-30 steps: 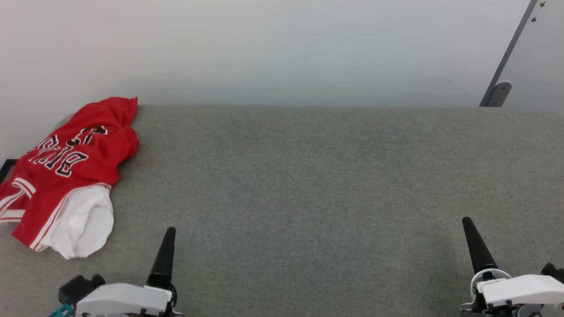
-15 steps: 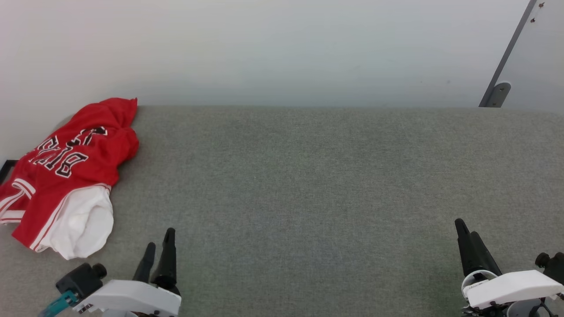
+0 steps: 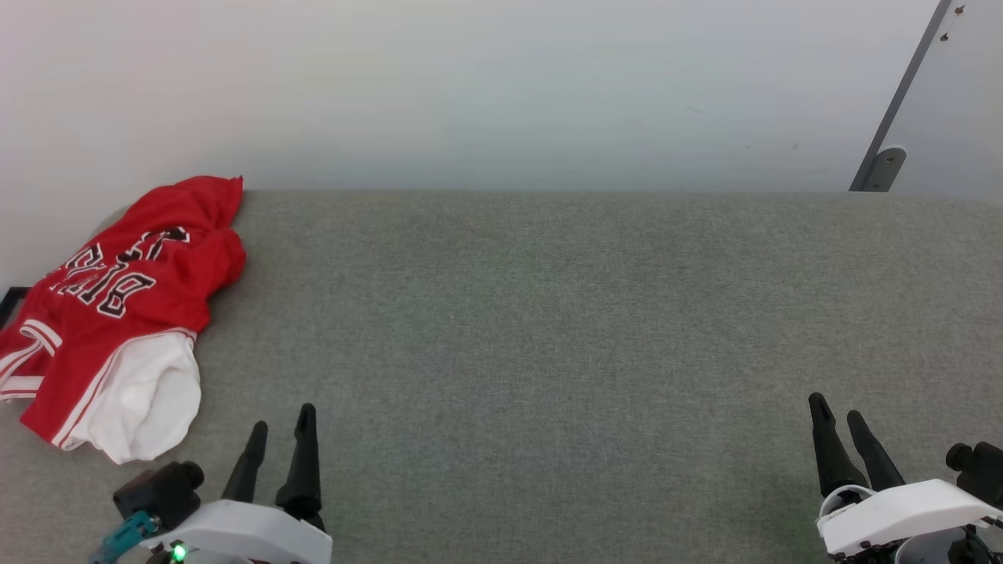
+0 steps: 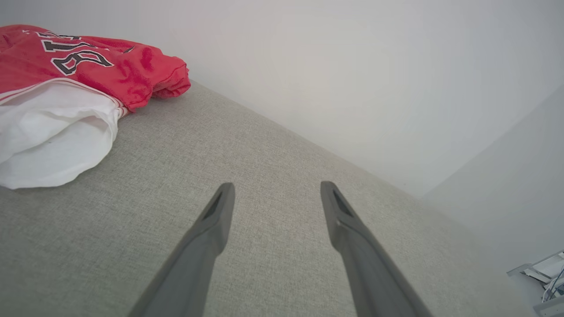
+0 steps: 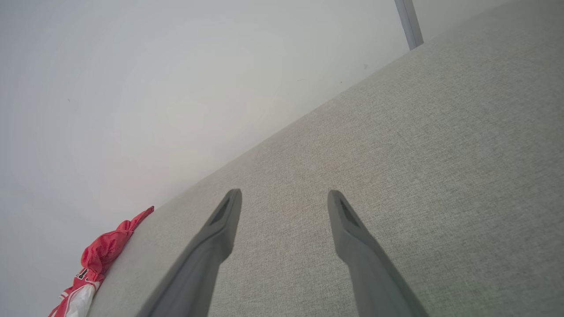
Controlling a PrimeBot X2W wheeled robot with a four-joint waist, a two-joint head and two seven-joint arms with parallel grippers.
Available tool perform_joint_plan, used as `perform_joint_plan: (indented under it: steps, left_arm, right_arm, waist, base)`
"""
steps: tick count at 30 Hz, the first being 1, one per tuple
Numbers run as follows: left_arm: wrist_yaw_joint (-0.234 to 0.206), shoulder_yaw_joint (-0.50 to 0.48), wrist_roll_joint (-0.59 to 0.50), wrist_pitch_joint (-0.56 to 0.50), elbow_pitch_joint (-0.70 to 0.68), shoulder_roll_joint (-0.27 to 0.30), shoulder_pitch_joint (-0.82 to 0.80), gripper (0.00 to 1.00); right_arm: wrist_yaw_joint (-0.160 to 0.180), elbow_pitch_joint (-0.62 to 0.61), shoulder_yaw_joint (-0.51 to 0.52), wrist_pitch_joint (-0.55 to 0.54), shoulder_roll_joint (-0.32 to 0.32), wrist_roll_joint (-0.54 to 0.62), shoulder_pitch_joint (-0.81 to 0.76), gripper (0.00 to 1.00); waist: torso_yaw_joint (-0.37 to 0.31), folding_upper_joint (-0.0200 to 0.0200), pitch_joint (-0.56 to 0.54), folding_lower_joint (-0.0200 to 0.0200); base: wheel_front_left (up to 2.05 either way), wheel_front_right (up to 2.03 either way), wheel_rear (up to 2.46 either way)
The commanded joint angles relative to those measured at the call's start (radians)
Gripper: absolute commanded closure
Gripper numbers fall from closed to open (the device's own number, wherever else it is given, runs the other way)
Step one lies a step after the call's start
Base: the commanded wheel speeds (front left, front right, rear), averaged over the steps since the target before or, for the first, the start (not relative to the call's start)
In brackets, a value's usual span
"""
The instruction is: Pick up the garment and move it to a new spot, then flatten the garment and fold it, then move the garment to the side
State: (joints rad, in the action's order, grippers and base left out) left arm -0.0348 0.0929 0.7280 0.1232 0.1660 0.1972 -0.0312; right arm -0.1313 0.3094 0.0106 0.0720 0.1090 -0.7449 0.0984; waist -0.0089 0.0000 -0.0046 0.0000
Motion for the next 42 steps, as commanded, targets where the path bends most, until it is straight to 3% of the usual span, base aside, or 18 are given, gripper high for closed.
perform_joint_plan:
  steps: [1,42]
  left_arm:
    - [0.004,0.002,-0.045,0.011,-0.016,0.01,-0.003,0.0]
    - [0.048,0.0,-0.443,0.105,-0.061,0.0,0.036,0.0]
  right_arm:
    - [0.0,-0.011,0.005,0.01,0.0,0.041,0.026,0.0]
    - [0.001,-0.034,0.018,0.08,-0.005,0.39,0.016,0.0]
  waist:
    - [0.0,0.0,-0.001,0.0]
    - [-0.006,0.0,-0.014,0.0]
  base:
    - [0.0,0.0,0.0]
    - [0.0,0.0,0.0]
